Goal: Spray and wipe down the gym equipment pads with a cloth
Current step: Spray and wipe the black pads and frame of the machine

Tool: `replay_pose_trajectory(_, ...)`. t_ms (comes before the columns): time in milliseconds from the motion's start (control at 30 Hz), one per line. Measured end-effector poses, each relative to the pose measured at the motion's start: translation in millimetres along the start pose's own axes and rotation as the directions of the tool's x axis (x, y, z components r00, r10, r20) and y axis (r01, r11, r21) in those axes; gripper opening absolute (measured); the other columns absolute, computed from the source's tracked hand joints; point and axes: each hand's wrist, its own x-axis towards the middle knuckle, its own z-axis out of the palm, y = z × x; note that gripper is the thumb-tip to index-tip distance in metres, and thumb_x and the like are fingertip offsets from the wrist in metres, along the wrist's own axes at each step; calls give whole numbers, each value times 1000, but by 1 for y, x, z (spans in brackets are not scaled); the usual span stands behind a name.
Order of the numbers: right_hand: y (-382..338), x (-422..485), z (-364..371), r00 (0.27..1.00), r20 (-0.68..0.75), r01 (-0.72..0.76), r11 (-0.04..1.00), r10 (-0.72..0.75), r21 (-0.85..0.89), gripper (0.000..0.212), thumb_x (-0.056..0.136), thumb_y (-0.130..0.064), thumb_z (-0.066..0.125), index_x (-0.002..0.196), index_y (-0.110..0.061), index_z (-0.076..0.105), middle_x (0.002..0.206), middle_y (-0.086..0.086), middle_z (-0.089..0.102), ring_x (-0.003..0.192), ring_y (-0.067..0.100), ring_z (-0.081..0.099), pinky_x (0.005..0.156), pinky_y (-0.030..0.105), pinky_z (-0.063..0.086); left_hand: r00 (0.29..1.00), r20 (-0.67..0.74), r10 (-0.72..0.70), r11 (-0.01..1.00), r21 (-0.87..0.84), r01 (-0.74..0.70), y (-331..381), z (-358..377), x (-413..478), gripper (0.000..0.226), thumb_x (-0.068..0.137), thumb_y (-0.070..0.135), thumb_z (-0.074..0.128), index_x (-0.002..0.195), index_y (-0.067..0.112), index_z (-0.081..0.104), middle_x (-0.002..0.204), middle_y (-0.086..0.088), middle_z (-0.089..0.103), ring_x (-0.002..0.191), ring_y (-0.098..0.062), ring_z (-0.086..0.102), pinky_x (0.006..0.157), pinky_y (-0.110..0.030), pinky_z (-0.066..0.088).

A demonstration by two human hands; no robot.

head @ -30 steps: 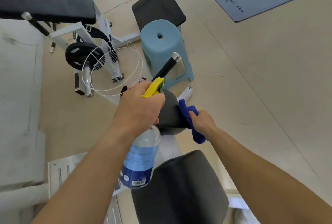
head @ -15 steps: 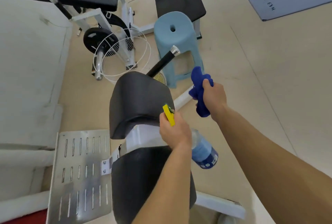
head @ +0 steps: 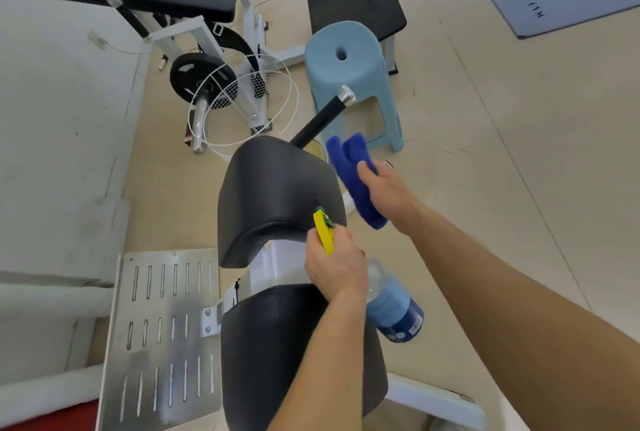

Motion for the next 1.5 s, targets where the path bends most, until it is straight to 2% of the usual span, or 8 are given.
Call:
replay_pose_trajectory(133,59,21,41,973,232,2,997,16,-79,45,92,-55,43,130,-35,53,125,-2,63,113,19,59,109,45,41,987,117,112,994,5,-113,48,-24,21,10,83,5,57,83,6,67,67,4,67,43,-8,60,64,-46,60)
replay_pose_trajectory(333,37,20,72,994,16,-104,984,107,-143,36,104,-30,32,128,-14,54,126,12,61,117,32,56,100,40,41,940,326,100,984,106,-142,132,-61,45,24,82,1,53,85,15,72,95,-8,80,65,-18,62,54,-27,54)
replay_pose_trajectory(433,-19,26,105,991,84,120,981,-108,-154,22,103,-37,37,97,-35,58,112,7,64,104,28,58,89,40,46,893,412,182,972,64,-227,165,-68,41,25,86,-7,47,90,1,70,85,-23,72,61,-14,61,60,-25,52)
replay_pose_trajectory(567,-27,45,137,908,170,417,796,-382,-440,43,102,-48,36,144,-40,41,155,-13,40,146,19,31,116,52,31,847,476,238,947,82,-312,190,-88,70,27,84,-7,45,85,7,68,75,-15,71,51,-12,58,51,-18,49)
replay_pose_trajectory(833,-50,60,117,992,-127,-46,961,12,-272,27,107,-28,34,96,-17,57,113,11,62,110,30,57,87,32,36,811,509,288,875,204,-440,189,-164,163,28,76,5,52,91,12,75,92,2,80,54,-12,58,52,-23,55)
replay_pose_trajectory(1067,-101,73,199,934,158,268,337,-322,-903,22,104,-30,43,113,-24,62,122,6,63,124,27,52,108,45,32,824,539,176,885,279,-372,136,-224,240,40,62,14,51,92,5,76,95,-11,78,65,-6,62,50,-27,54)
replay_pose_trajectory(1233,-134,84,195,881,-353,15,766,-314,-643,35,108,-34,33,113,-10,59,110,15,66,99,31,60,81,37,40,781,617,99,879,314,-359,105,-242,288,35,62,17,51,85,17,77,94,-16,76,71,-15,61,50,-30,52)
replay_pose_trajectory(1500,-154,89,212,872,-378,52,825,-312,-563,36,109,-37,27,117,-19,57,100,-1,65,89,17,63,78,26,45,620,776,115,763,330,-555,82,-231,346,17,73,26,58,85,27,70,83,-11,70,72,-28,66,60,-44,61)
